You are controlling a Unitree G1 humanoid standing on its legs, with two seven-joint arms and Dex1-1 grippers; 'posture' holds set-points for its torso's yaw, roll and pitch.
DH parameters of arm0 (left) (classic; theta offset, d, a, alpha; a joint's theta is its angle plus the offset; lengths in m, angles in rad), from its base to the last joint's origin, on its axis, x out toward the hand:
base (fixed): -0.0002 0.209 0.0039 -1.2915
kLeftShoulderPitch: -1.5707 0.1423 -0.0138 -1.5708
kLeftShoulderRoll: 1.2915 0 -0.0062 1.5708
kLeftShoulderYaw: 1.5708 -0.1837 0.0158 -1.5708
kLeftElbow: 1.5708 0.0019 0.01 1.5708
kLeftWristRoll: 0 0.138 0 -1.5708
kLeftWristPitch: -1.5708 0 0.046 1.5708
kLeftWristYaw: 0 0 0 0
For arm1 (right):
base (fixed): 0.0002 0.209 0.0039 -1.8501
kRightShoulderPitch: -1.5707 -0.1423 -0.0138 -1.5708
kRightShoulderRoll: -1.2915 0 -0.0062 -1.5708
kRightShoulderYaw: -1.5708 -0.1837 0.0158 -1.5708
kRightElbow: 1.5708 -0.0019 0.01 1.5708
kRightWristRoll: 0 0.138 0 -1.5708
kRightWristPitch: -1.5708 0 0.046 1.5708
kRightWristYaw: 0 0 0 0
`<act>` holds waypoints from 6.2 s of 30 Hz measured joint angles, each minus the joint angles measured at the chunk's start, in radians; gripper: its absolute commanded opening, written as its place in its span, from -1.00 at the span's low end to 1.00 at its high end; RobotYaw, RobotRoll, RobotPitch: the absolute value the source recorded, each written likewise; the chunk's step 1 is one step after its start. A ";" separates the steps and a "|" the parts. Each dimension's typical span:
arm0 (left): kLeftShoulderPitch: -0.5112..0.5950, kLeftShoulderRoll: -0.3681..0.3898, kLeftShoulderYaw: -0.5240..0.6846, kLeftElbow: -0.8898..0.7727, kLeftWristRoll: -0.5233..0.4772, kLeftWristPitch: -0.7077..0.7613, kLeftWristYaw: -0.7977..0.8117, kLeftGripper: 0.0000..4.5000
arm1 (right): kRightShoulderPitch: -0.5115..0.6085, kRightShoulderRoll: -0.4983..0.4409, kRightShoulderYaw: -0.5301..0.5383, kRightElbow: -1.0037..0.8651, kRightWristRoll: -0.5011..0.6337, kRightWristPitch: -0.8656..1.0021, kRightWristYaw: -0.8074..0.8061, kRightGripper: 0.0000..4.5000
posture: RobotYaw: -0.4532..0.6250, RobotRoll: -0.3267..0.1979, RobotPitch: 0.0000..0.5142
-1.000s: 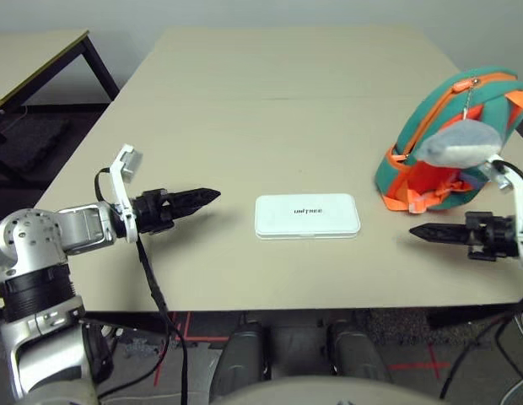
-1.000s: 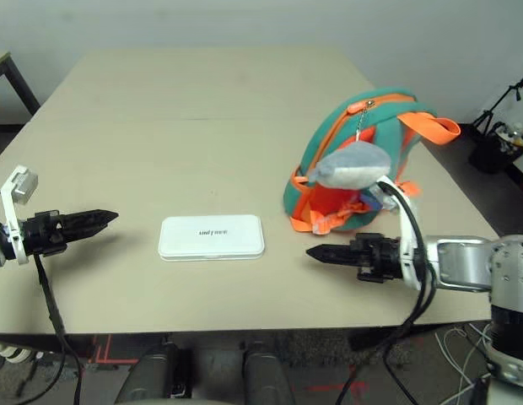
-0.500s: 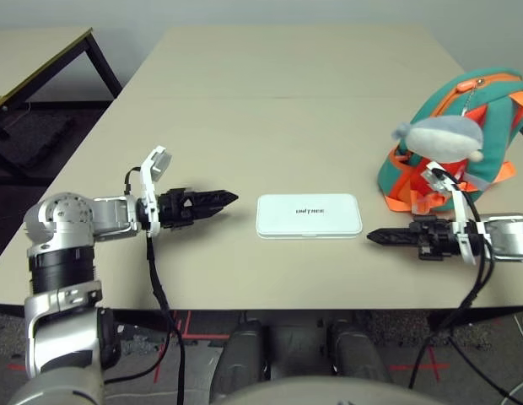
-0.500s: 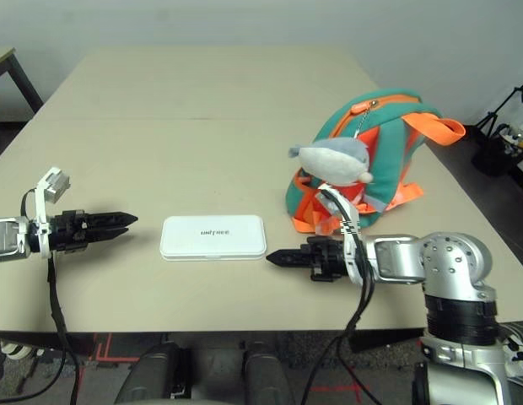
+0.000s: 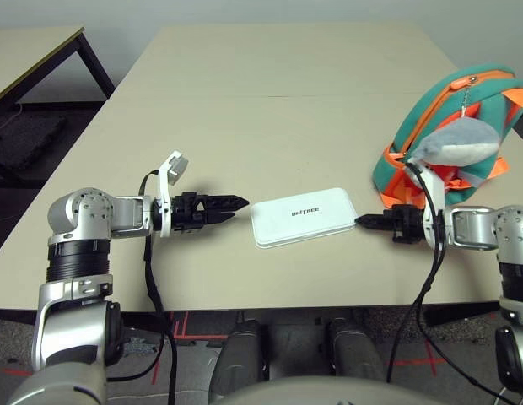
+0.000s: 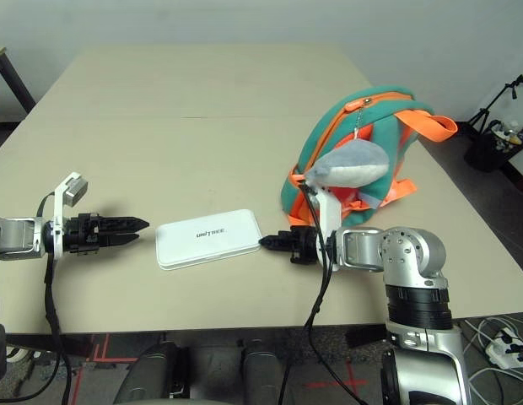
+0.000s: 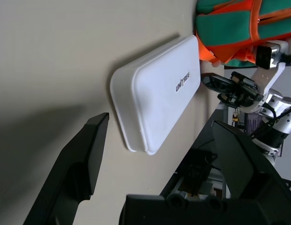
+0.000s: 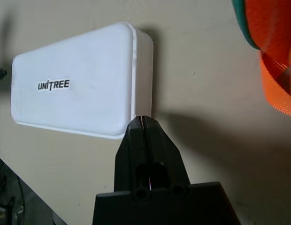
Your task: Put the pencil case into the backpack and zip it.
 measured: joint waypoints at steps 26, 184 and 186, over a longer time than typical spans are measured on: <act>0.057 -0.143 0.052 0.008 0.031 0.042 0.051 1.00 | -0.047 0.071 0.053 0.013 -0.199 -0.119 0.061 -0.99 | -0.04 0.25 -0.71; -0.684 0.295 -0.472 0.215 0.429 -0.422 -0.884 -0.38 | 0.699 -0.750 -0.785 -0.592 1.058 -0.363 -0.174 -0.92 | -0.56 0.25 -0.57; -0.703 0.317 -0.484 0.110 0.407 -0.382 -0.912 -0.38 | 0.697 -0.759 -0.780 -0.575 1.059 -0.365 -0.178 -0.92 | -0.53 0.25 -0.54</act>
